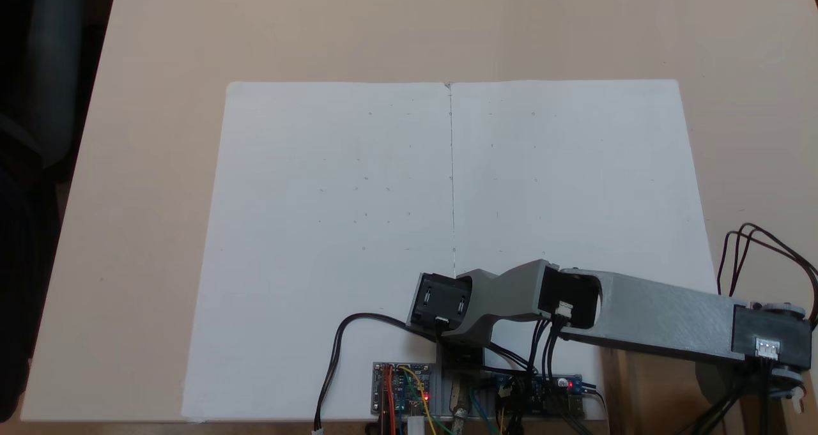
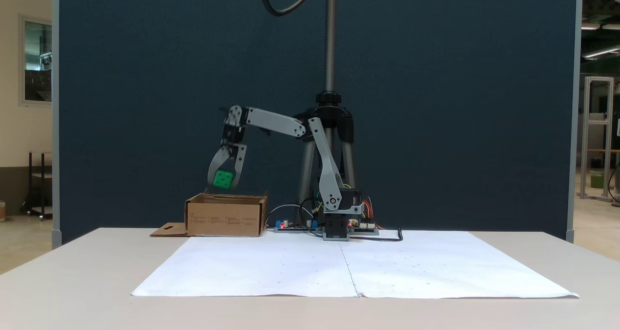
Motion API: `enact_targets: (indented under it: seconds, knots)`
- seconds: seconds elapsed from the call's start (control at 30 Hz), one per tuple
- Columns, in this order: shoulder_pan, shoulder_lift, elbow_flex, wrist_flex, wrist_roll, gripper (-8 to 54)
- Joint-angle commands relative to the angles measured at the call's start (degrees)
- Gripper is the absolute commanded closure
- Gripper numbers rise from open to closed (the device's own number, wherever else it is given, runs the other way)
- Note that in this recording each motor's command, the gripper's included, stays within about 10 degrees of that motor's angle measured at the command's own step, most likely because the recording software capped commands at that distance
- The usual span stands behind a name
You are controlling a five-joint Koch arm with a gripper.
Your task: Grasp a green dice and put it in the bin.
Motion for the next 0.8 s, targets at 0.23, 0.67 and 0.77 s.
enact_targets:
  seconds: [0.23,0.67,0.77]
  knots:
    - [1.67,0.79,2.99,-3.60,-7.47,33.6]
    - [0.53,1.49,9.23,-3.52,-7.38,30.3]
    - [0.09,2.29,12.57,-2.99,-7.29,16.2]
